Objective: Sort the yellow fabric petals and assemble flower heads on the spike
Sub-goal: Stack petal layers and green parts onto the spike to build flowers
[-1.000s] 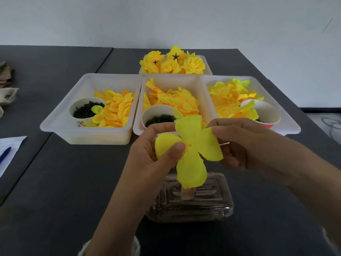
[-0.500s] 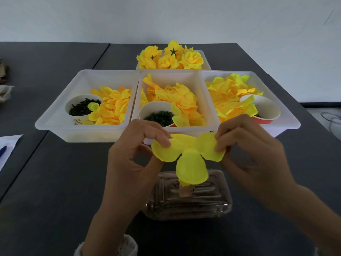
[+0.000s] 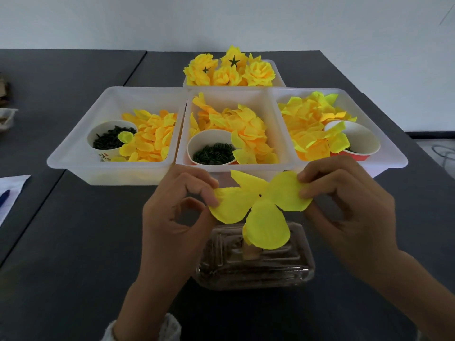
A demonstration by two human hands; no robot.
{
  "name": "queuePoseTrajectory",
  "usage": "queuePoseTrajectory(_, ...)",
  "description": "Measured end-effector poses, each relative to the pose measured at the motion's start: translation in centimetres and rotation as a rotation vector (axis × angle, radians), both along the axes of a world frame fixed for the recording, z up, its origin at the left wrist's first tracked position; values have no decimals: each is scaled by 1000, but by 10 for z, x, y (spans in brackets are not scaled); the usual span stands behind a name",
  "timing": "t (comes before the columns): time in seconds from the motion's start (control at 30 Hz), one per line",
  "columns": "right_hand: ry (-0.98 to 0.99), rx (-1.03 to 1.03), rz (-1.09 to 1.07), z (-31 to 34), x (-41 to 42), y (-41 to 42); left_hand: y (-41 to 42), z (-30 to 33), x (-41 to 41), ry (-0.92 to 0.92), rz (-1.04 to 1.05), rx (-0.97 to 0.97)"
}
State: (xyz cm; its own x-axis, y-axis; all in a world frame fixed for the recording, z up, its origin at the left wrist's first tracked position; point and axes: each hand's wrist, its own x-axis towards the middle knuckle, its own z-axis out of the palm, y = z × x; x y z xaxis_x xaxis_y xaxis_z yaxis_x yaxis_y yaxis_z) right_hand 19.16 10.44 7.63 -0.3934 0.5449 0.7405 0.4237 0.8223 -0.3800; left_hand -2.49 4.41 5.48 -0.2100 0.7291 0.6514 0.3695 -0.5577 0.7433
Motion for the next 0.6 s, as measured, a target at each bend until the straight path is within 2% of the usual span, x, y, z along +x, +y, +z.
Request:
queuePoseTrajectory(0.27, -9, -17, -24, 0, 1, 1, 0, -1, 3, 25, 35, -1)
queuePoseTrajectory(0.5, 43, -19, -54, 14, 0, -5, -1, 14, 8, -50, -18, 67)
queuePoseTrajectory(0.53, 78, -68, -36, 17, -1, -7, -1, 18, 9, -28, -10, 82)
queuePoseTrajectory(0.6, 233, -314, 113, 23, -2, -13, 0, 25, 10, 31, 10, 144)
